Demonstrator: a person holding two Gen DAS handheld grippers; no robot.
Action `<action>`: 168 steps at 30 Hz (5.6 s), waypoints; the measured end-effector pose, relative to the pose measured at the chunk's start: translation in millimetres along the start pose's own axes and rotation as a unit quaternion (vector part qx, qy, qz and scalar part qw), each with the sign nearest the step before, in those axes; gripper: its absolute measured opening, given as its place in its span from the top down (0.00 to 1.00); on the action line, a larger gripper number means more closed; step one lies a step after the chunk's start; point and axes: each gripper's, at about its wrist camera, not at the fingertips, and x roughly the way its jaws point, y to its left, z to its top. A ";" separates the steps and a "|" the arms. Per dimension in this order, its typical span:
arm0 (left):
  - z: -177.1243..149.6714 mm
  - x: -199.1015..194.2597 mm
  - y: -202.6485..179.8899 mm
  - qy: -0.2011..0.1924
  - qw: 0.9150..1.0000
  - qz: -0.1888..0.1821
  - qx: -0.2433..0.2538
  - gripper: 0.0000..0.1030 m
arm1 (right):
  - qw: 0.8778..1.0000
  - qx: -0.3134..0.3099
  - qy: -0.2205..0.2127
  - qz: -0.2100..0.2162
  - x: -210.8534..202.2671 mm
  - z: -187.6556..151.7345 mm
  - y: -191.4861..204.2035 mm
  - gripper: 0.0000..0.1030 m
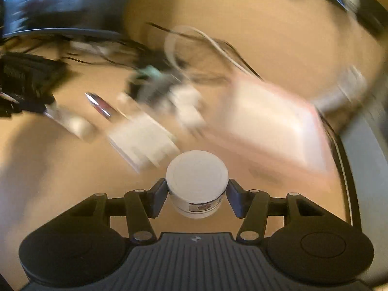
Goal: Organize rigid objects
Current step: 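Grasp the white round jar with the right tool while the left tool reaches toward the dotted tube, then grasp the dotted cream tube with the left tool while the right tool holds the jar, then carry the tube and jar into the pink box and open both tools, then grasp the red bottle with silver cap with the left tool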
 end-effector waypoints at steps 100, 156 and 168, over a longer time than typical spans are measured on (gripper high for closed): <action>-155.5 -7.7 -125.6 0.118 0.909 -0.035 0.399 0.71 | 0.997 0.046 -0.006 0.068 -31.3 -79.7 -70.9 0.47; 17.3 48.9 -56.1 0.024 0.997 0.036 0.070 0.72 | 0.996 0.013 -0.012 0.086 -14.0 -25.6 -42.2 0.29; -39.6 31.0 -76.2 0.035 0.973 0.062 0.220 0.75 | 0.990 -0.009 -0.052 0.130 -14.2 -10.8 -24.6 0.29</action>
